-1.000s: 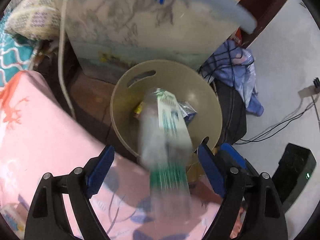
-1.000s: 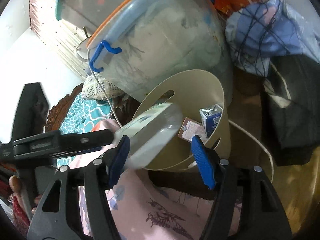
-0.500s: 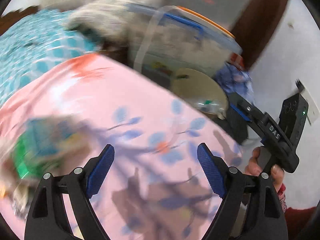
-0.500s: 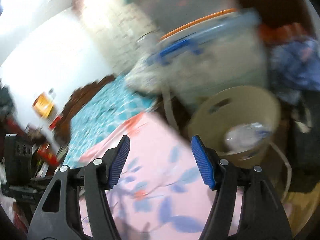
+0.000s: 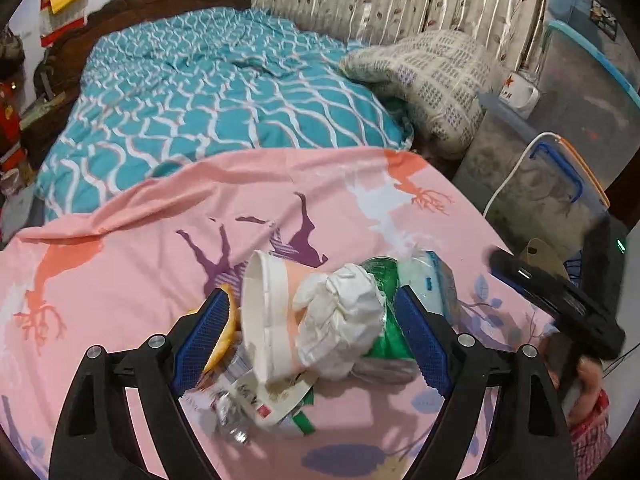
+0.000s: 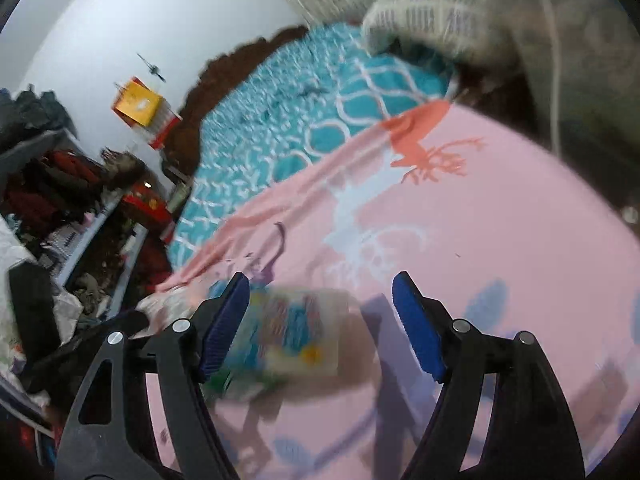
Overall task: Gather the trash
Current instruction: 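Grasp the crumpled tissue with the left gripper while the right gripper grasps the sponge pack, then drop the tissue from the left gripper and the sponge pack from the right gripper into the wastebasket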
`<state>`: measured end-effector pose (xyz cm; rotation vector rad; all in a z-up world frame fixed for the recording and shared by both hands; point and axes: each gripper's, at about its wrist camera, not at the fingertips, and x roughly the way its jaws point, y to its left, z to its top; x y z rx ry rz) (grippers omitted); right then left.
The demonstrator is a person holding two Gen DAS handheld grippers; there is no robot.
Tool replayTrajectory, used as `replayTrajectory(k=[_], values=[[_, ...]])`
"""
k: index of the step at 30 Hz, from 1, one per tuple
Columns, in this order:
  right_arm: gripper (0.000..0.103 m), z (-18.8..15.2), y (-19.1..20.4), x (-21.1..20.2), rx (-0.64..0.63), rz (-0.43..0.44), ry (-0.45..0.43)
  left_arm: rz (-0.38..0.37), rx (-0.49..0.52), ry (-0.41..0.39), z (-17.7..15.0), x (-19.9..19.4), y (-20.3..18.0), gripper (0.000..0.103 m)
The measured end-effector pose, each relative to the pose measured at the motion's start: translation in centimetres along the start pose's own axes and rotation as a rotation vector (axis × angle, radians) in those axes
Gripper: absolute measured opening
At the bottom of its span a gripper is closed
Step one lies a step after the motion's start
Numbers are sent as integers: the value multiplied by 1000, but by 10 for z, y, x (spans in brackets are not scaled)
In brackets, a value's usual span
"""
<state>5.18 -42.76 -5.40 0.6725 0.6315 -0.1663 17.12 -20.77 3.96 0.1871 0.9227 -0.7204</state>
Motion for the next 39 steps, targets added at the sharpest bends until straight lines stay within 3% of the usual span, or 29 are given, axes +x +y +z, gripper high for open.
replayTrajectory(k=[1,2,4,7,12,19,21,23,25,26,32,35,36,39], values=[[75,4,-1,13,17,-1,27,-1,6,7,0,5,-1,72],[75,6,-3,21,30,5,46,-5,17,23,-2,10,-6,57],[71,2,-4,37,51,44,110,-19,31,56,-6,15,-7,41],[65,-15,5,38,55,150,178,-69,40,69,-22,10,-7,31],[65,-60,31,8,-65,201,200,-93,78,95,-64,-12,-8,31],[65,-122,53,-47,-232,178,171,-150,39,165,-136,-39,-1,31],[66,-130,54,-66,-261,137,118,-153,23,167,-152,-48,2,31],[73,-134,57,-80,-281,83,49,-157,0,163,-159,-54,6,31],[90,-137,58,-89,-298,-19,-24,-165,-25,161,-161,-59,11,31],[92,-135,58,-86,-301,-64,-34,-168,-34,160,-162,-60,12,31],[93,-145,71,-39,-374,-225,92,-185,-47,145,-164,-71,9,31],[88,-146,70,-27,-377,-272,119,-187,-40,139,-164,-73,6,31],[72,-145,67,-25,-374,-274,128,-189,-40,139,-164,-74,5,31],[64,-143,57,-34,-340,-253,121,-207,-37,152,-164,-70,-1,31]])
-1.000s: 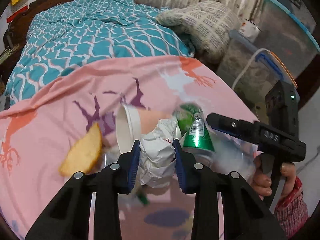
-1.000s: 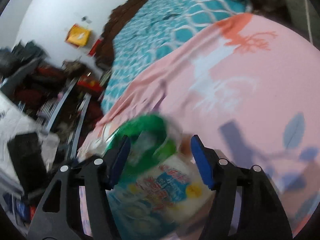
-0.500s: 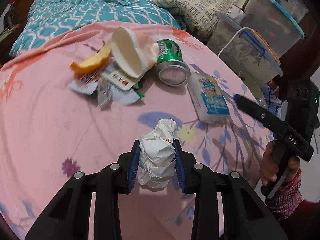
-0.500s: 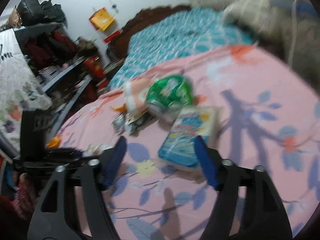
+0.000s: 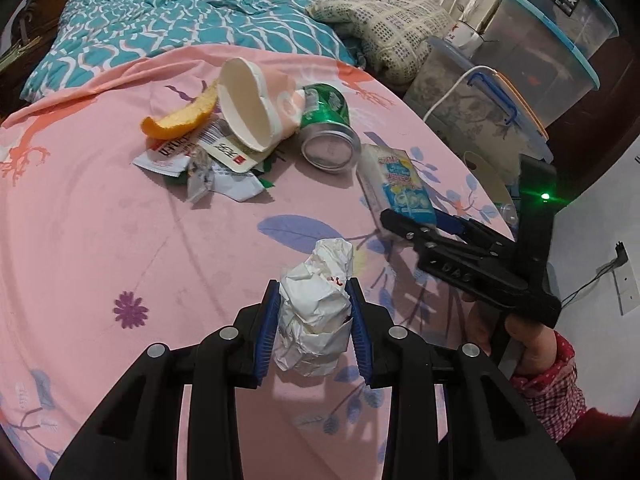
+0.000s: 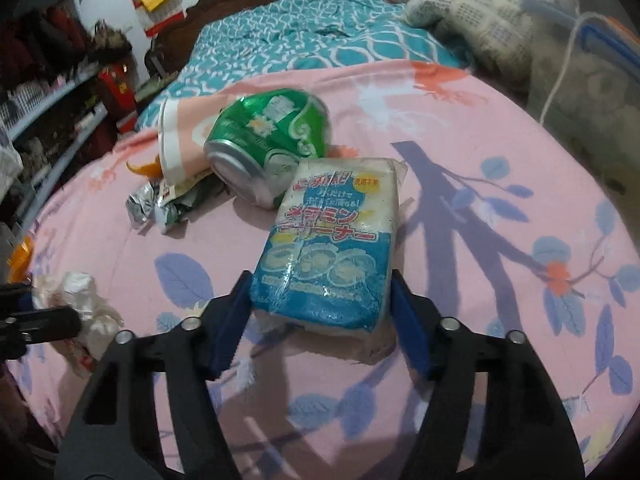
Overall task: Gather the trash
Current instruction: 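Drop the tissue from the left gripper and the sponge pack from the right gripper into the wastebasket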
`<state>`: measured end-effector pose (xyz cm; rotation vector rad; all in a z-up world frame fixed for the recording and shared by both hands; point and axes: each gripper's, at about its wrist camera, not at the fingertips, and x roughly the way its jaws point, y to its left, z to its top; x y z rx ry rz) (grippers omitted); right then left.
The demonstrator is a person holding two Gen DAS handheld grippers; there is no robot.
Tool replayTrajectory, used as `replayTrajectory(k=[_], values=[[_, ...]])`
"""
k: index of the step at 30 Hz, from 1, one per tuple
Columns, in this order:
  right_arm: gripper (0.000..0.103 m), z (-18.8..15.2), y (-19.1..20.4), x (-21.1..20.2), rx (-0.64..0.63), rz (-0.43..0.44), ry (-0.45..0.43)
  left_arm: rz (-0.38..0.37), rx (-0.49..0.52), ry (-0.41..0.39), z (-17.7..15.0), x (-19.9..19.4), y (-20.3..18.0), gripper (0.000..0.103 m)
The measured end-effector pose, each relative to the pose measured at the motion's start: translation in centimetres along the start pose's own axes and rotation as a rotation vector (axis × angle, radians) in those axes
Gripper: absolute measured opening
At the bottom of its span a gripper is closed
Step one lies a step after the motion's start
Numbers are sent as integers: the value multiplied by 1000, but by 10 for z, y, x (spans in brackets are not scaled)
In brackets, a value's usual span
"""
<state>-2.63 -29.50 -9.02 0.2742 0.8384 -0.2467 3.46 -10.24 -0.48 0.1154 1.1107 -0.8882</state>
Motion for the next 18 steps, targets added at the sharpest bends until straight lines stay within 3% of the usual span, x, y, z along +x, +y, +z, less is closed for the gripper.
replayTrajectory(k=[5,10,14,18], values=[[63,-18,-29,-33,48,-5,-76,-28,35,26,9,15,-19,31],[63,-43,-85,-63,185,21,-111,-60,115,57,27,39,-58,31],[63,-54,-127,-81,291,52,-150,-84,189,109,47,70,-100,31],[63,-54,-171,-113,370,47,-264,-114,280,137,79,101,-159,31]])
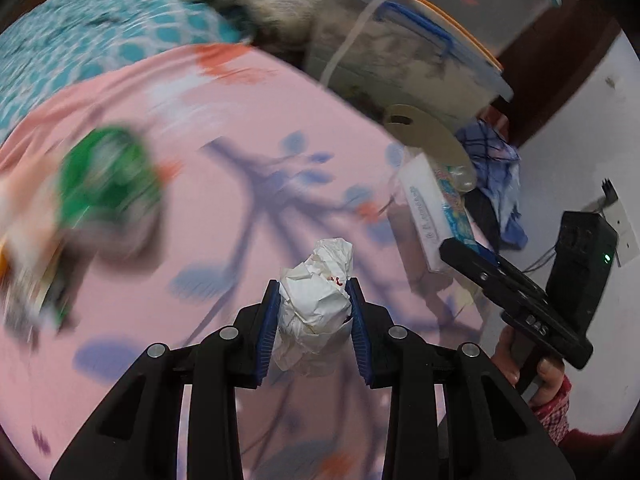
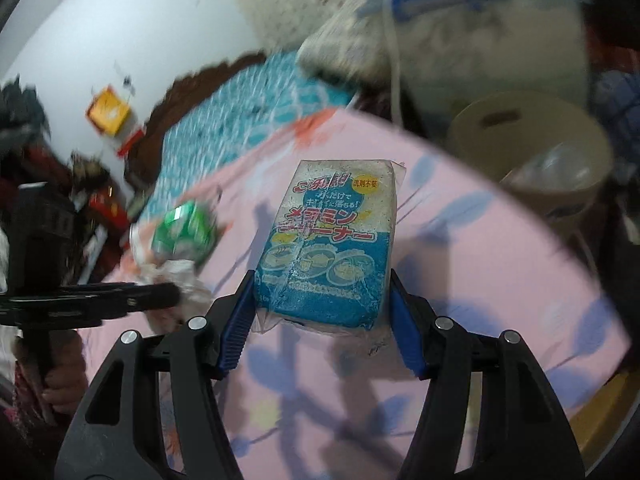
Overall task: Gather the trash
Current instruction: 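Drop the tissue from the left gripper and the sponge pack from the right gripper into the wastebasket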
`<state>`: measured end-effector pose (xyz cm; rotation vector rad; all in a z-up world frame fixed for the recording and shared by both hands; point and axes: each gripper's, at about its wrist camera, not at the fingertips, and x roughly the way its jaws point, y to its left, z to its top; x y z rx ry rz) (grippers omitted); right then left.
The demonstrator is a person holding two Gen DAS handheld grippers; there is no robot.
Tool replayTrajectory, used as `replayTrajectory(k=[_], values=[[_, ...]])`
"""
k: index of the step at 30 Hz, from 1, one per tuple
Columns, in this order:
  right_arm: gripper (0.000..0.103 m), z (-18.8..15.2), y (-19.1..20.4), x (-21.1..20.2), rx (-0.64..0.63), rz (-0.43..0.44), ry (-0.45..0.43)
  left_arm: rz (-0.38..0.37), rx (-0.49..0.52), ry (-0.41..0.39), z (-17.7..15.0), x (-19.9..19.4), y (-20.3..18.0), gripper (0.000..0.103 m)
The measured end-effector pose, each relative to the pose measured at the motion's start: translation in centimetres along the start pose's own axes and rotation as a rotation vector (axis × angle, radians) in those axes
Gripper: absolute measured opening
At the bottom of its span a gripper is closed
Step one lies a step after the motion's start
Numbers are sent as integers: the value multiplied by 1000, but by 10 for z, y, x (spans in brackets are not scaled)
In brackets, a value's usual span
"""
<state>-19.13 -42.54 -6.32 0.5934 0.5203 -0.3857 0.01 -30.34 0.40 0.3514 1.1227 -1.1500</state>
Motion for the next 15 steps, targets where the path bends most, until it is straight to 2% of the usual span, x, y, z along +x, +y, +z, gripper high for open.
replayTrajectory(k=[3,7,10,15], values=[[63,22,-33,-20,54,-29,-88,-25,53,-3,37,19,-30,31],[64,48,-86,-33,160,-75,-152,-83,104,-3,99,61,-81,31],[64,64,-125,-32,239,-117,-160,-103,130,12,132,93,-109,32],[68,85,-163,-15,290,-168,-142,-73,150,37,172,154,-146,34]])
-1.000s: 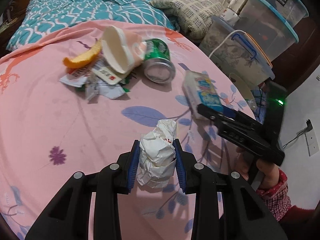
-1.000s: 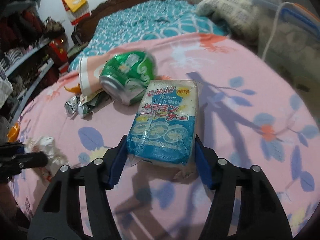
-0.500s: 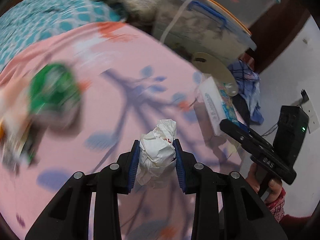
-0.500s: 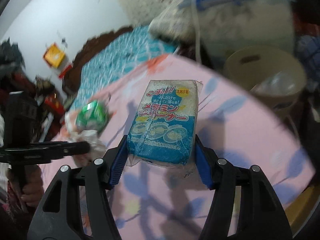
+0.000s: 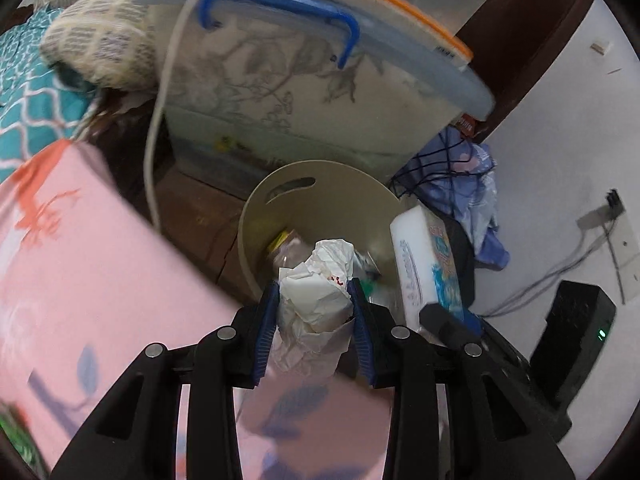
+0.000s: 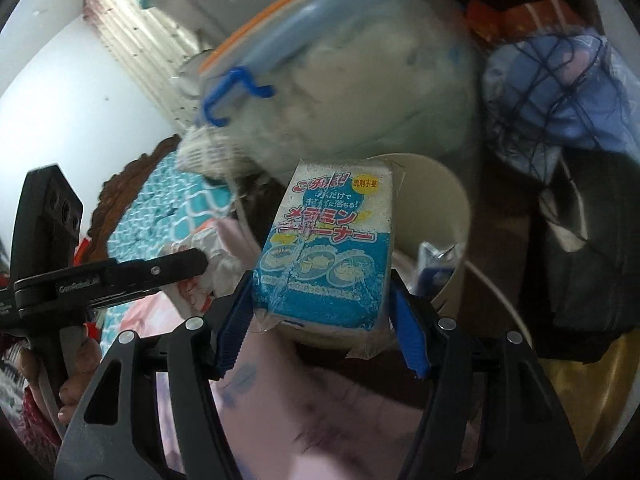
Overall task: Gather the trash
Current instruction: 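Drop the tissue from the left gripper and the sponge pack from the right gripper into the wastebasket, then grasp the paper cup with the left gripper while the right gripper grasps the green can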
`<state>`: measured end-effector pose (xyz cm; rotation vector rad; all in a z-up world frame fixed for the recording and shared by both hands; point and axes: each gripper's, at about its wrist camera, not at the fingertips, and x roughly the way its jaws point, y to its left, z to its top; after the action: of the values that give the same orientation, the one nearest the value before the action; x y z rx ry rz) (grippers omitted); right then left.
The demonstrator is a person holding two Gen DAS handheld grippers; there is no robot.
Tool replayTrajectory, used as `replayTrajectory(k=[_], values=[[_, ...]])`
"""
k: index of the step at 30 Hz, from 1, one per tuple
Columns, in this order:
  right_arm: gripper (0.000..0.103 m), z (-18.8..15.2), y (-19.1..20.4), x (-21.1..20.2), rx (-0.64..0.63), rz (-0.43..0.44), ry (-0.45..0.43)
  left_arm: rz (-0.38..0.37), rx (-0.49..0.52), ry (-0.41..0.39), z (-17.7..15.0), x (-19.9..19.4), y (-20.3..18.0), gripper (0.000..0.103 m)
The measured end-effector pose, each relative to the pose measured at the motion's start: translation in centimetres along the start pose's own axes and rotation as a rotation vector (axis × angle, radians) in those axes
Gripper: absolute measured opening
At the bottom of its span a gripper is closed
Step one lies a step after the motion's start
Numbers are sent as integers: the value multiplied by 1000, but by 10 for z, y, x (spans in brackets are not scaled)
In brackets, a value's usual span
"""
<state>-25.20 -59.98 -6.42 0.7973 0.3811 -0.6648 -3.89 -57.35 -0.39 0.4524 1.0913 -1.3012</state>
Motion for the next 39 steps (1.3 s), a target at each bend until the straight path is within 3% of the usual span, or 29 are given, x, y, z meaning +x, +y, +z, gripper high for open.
replayTrajectory(k=[2,4,11,17,21,24,27,32,35,39], values=[[75,8,-6,13,9,-12,2,22,-3,12,11,18,-4,54],[86,11,-5,25,13,-43,6,69,-6,15,16,32,-6,65],[86,2,-1,-1,54,-13,-103,65,-19,-16,-5,7,11,65],[86,-9,32,-16,16,111,-112,75,-4,-95,-67,-59,34,65],[86,-21,72,-5,-28,226,-26,118,-32,-141,-124,-116,76,69],[85,-38,107,17,-43,323,93,169,-94,-170,-160,-156,113,70],[84,-59,147,43,-82,377,208,273,-211,-225,-203,-211,167,70],[84,-108,227,83,-169,442,388,375,-425,-314,-239,-273,251,70],[84,-132,262,102,-205,457,455,386,-486,-338,-246,-288,282,68],[83,-161,306,115,-280,461,496,291,-504,-356,-253,-288,295,61]])
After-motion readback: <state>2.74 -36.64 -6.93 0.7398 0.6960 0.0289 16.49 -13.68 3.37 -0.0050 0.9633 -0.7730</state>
